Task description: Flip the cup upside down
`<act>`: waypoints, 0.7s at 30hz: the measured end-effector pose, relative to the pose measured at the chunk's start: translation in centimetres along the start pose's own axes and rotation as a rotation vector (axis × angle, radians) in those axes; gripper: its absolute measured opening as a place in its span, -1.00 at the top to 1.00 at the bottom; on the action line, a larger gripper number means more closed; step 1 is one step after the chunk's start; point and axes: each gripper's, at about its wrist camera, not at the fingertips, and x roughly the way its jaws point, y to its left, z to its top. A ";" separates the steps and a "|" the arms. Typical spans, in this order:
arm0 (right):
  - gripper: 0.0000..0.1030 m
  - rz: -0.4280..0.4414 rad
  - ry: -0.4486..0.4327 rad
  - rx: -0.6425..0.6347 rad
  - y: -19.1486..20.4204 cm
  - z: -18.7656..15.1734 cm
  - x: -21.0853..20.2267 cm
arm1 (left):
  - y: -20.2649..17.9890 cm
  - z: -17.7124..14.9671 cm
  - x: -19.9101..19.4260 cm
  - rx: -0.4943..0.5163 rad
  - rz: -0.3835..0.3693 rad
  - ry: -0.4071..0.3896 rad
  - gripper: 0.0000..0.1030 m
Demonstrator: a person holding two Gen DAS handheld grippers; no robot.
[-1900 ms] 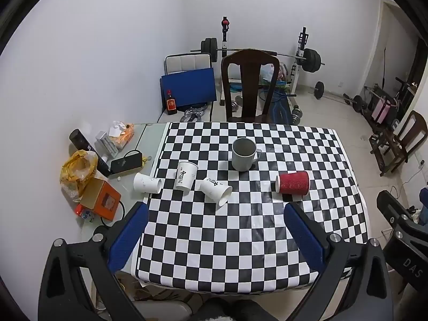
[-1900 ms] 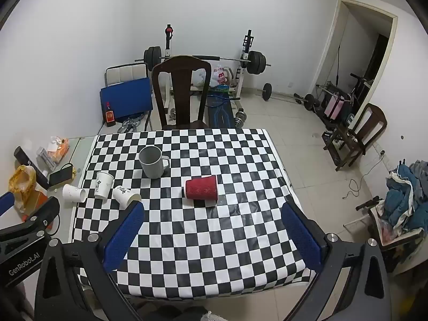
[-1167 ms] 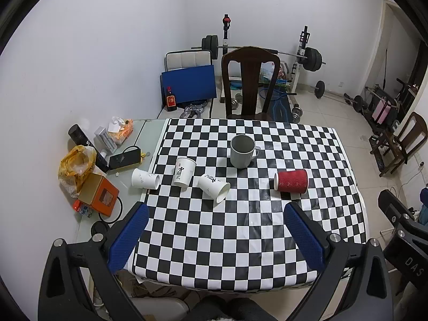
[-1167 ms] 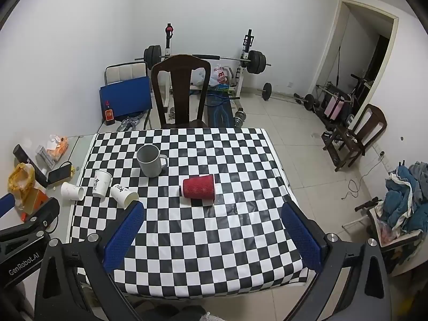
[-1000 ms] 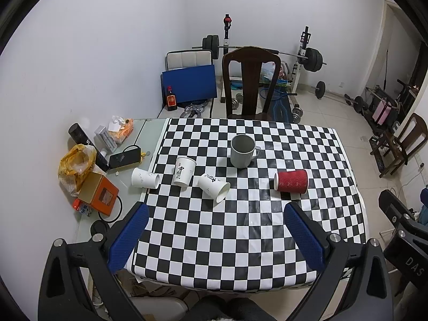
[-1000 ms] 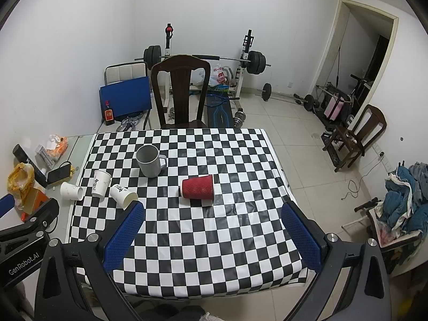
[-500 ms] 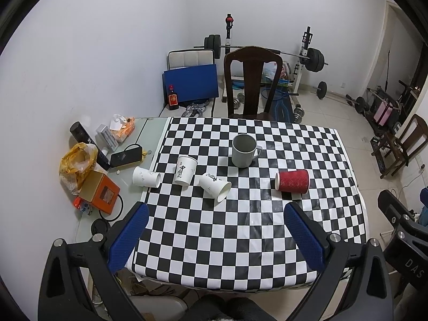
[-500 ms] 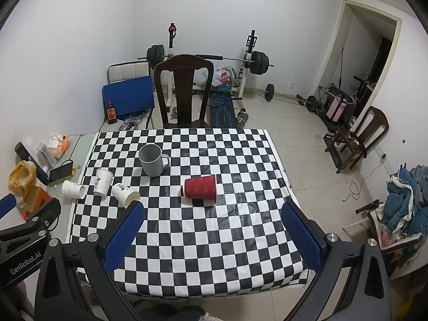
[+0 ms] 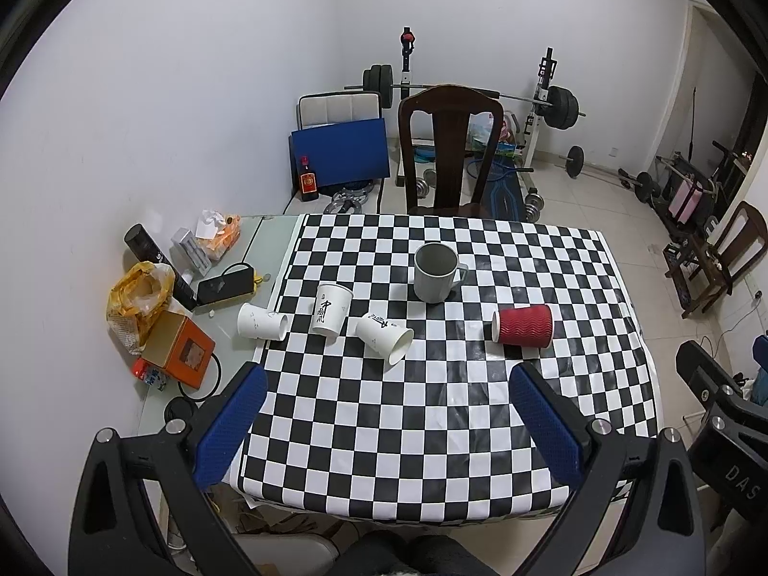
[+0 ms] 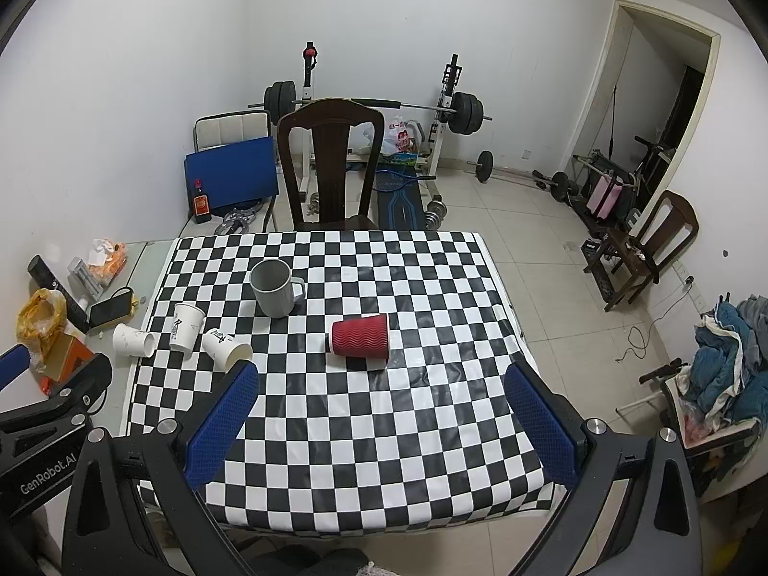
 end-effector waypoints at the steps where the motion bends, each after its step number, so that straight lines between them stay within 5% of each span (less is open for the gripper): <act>1: -0.99 0.000 0.000 0.000 0.0 0.0 0.0 | 0.0 0.0 0.0 -0.001 -0.001 -0.001 -1.00; 21: -0.99 0.001 -0.003 -0.002 0.2 0.1 0.0 | 0.0 0.0 0.0 -0.001 0.000 -0.003 -1.00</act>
